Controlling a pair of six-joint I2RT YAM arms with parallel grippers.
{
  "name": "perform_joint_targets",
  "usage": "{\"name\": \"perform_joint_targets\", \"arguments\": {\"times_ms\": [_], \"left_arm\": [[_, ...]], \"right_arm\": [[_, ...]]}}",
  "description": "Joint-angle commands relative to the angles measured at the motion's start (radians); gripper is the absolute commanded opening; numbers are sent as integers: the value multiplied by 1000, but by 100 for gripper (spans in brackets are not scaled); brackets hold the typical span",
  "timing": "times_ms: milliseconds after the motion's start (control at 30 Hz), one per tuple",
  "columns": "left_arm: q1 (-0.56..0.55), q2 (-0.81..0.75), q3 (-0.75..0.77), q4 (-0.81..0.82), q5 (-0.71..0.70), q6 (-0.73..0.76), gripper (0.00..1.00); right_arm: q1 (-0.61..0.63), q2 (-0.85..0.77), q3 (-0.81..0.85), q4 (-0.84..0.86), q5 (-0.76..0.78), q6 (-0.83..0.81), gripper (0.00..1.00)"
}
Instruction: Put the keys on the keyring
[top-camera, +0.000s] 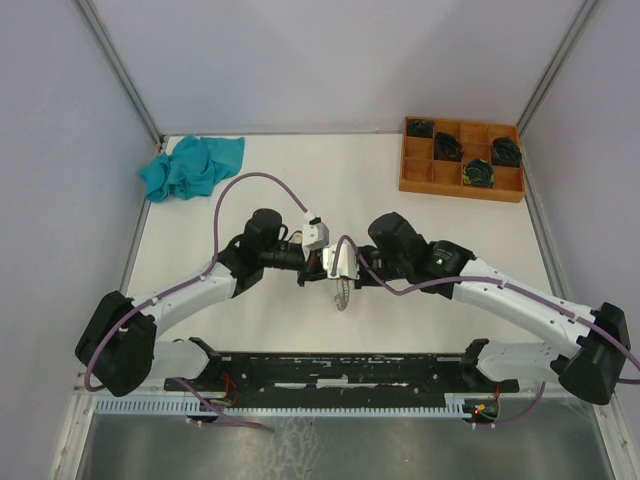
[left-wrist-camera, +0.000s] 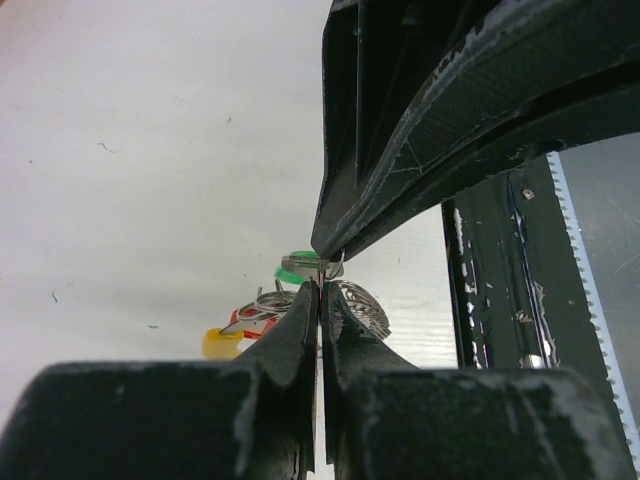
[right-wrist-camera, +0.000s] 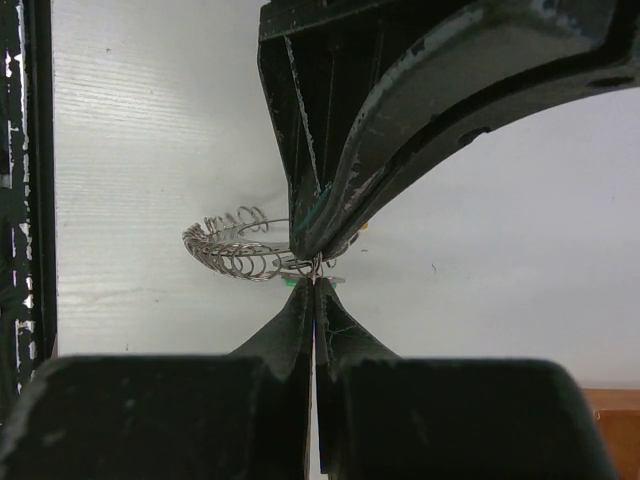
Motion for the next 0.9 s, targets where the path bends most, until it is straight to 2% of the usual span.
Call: {"name": "perform_joint_targets", "arguments": {"times_ms": [0,533,867], "left_arm": [[11,-47,18,64,-25,-42,3],[30,-84,-18,186,-32,-131,3],[30,-90,-34,229,-44,-158,3]], "right_arm": [[-20,-49,-24,13,32,25,1],[-25,-19,-47,49,-11,55,1],[-25,11,-56,159,-63,80,1]]}}
